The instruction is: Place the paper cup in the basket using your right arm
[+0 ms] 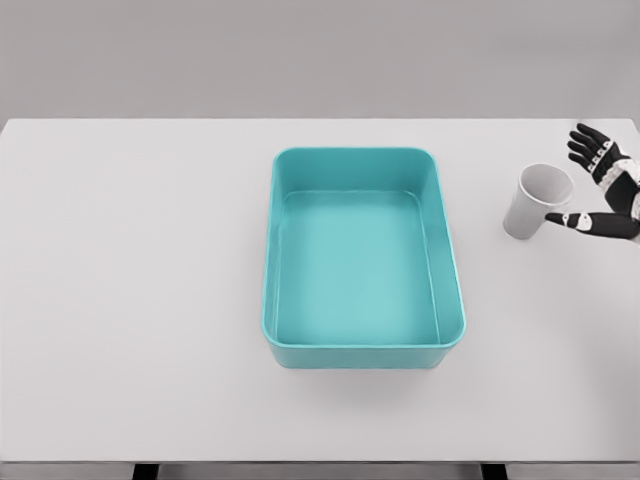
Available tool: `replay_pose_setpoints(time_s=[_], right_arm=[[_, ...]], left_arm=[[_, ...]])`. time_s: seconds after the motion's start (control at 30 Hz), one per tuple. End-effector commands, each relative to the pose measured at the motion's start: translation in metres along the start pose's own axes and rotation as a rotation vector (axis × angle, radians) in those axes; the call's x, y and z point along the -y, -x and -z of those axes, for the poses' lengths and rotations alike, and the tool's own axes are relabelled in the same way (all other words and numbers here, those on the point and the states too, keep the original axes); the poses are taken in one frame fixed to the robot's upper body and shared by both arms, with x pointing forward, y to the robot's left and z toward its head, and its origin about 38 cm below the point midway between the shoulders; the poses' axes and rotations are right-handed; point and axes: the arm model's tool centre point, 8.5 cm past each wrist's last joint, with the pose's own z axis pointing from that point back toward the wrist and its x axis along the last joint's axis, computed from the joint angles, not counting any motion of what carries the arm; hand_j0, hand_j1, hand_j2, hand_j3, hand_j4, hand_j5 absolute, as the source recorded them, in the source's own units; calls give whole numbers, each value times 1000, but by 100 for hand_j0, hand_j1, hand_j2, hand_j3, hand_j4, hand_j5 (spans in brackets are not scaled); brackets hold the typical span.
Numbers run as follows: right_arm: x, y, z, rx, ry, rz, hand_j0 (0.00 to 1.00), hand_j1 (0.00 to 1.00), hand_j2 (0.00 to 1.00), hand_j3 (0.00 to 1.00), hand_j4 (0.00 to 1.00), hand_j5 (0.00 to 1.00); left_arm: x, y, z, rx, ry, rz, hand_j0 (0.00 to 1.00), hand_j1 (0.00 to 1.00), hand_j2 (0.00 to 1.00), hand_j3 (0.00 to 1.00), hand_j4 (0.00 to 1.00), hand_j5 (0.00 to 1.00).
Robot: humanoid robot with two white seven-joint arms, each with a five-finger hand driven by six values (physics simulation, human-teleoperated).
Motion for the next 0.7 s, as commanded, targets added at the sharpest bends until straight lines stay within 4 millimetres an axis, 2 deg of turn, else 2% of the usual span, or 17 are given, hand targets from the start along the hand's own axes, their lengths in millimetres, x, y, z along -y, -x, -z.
replay_pose_setpoints(time_s=[0.0,0.23,0.3,0.5,0.67], right_arm=[[-2,12,-4,-24,15,31,100,100,100,100,100,100],[0,25,-8,-58,35,54,100,100,100,100,100,100],[-4,33,-8,-70,42,76,100,100,100,100,100,100],[-5,36,-9,-78,45,82,100,100,100,100,100,100],[-13,51,-7,-97,66,130,100,100,100,100,100,100]], left_arm=[[0,0,0,0,0,0,100,100,100,100,100,100],[0,0,0,0,0,-2,100,100,100,100,100,100],[0,0,0,0,0,-2,100,100,100,100,100,100],[0,0,0,0,0,0,100,100,100,100,100,100],[0,0,0,0,0,0,100,100,100,100,100,100]])
